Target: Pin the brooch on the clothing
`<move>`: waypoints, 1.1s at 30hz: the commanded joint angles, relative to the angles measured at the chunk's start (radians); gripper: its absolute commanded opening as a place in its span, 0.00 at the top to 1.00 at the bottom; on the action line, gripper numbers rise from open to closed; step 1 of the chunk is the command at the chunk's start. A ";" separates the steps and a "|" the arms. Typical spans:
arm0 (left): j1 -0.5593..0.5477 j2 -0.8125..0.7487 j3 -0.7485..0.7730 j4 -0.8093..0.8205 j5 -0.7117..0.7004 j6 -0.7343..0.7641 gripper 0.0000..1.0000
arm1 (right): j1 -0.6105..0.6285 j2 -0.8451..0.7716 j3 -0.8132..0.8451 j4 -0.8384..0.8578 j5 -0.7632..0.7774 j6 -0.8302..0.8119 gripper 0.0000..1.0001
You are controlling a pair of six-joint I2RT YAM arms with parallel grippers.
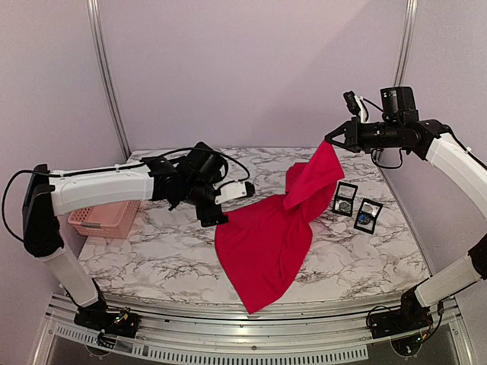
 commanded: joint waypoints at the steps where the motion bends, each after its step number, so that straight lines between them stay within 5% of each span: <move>1: -0.260 -0.061 -0.162 -0.203 0.289 -0.009 0.02 | -0.029 -0.022 -0.035 -0.050 0.061 -0.011 1.00; 6: -0.384 0.057 -0.218 -0.143 0.158 0.039 0.03 | -0.030 -0.004 -0.056 -0.041 0.032 -0.004 1.00; 12: -0.241 0.179 -0.129 -0.166 0.283 0.030 0.39 | -0.030 -0.018 -0.105 -0.021 0.028 0.008 1.00; 28: 0.254 0.458 0.145 -0.041 -0.033 0.016 0.46 | -0.029 0.051 -0.162 0.077 -0.114 0.047 1.00; 33: 0.278 0.320 0.126 -0.123 0.087 0.101 0.31 | -0.029 0.047 -0.182 0.076 -0.096 0.043 1.00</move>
